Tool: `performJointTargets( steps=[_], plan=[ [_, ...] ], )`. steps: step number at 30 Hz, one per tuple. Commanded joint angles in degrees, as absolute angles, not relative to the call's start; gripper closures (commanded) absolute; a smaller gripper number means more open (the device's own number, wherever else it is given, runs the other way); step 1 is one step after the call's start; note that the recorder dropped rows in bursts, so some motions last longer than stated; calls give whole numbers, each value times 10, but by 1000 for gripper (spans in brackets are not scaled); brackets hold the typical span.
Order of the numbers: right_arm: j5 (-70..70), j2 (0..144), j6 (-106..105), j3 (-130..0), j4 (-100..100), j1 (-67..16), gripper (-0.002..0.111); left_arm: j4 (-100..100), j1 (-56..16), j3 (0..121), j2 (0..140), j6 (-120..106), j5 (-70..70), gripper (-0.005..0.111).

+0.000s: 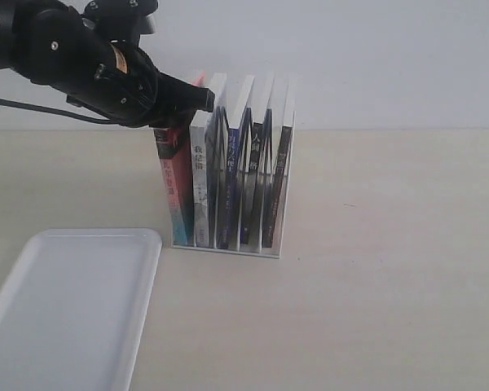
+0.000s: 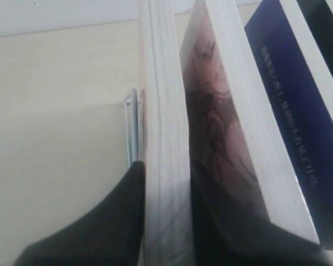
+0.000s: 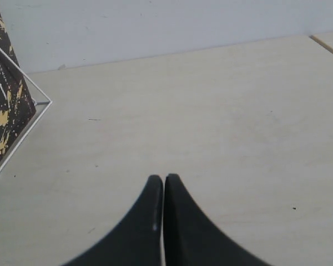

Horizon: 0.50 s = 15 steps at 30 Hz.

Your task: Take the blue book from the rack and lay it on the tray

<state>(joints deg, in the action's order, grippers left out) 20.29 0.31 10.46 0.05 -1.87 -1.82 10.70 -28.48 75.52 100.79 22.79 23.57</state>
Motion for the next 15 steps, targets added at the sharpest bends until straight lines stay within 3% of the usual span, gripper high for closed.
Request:
performJointTargets(
  steps=[1, 5, 11, 15],
  plan=[
    [200, 0, 101, 0, -20, -17, 108, 105, -286, 754, 1005, 235, 249, 102],
    [200, 0, 101, 0, -20, -17, 108, 87, -286, 754, 1005, 236, 260, 100],
    [200, 0, 101, 0, -20, -17, 108, 87, -286, 754, 1005, 236, 288, 74],
    [200, 0, 101, 0, -20, -17, 108, 91, -286, 754, 1004, 235, 315, 67]
  ],
)
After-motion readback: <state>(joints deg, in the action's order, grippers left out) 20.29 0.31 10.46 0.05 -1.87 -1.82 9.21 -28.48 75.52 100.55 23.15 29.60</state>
